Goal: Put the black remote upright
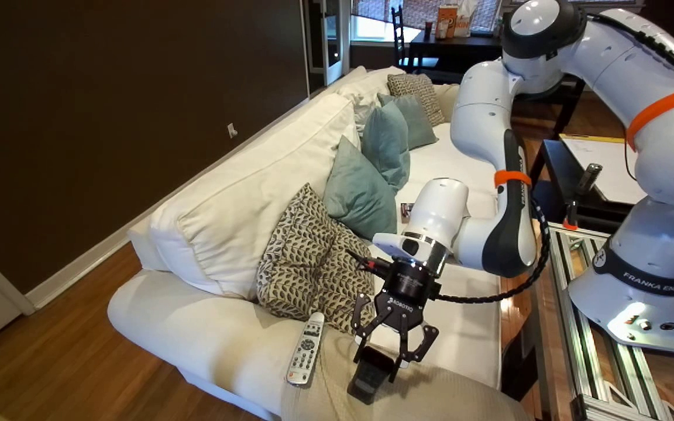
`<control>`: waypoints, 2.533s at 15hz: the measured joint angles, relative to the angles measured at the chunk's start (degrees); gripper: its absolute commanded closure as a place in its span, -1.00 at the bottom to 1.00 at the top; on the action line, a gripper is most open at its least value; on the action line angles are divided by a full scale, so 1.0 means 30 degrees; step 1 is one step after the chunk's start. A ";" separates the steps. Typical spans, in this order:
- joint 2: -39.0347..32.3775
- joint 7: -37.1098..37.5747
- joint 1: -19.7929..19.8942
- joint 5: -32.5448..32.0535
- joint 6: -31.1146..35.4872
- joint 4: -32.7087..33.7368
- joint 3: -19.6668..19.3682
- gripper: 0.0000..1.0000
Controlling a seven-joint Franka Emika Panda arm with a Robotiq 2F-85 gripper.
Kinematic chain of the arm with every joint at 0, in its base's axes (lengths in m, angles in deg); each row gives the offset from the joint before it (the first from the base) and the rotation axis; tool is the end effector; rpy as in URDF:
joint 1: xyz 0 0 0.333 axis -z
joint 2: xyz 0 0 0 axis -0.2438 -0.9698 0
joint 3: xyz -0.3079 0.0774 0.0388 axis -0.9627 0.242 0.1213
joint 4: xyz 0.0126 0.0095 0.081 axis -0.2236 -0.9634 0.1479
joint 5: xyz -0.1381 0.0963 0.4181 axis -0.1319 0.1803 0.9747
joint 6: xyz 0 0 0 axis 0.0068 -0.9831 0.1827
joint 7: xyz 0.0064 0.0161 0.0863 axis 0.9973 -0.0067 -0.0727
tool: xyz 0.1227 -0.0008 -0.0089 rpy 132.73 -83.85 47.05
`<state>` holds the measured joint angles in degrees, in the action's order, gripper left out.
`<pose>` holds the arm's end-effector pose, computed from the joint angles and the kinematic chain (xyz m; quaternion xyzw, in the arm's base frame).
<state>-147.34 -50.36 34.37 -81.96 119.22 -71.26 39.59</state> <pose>0.3793 0.2423 0.0926 -0.6011 -0.6268 -0.4078 0.2820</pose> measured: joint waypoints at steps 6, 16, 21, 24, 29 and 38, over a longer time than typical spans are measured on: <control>-0.0237 0.0298 0.1043 -0.0004 -0.1183 -0.0108 0.0505 0.34; -0.0214 0.0886 0.3766 0.1288 -0.7084 -0.0192 0.3420 0.34; -0.0182 0.0886 0.5066 0.2970 -1.0509 -0.0214 0.4946 0.34; 0.0026 0.0487 0.5463 0.4657 -1.2020 -0.0240 0.5528 0.34; 0.1060 -0.0421 0.5479 0.7690 -1.3427 -0.0248 0.5923 0.34; 0.3249 -0.2073 0.5339 1.1481 -1.5002 -0.0462 0.5868 0.34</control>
<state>-137.59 -56.58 50.38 -47.51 74.22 -72.65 57.19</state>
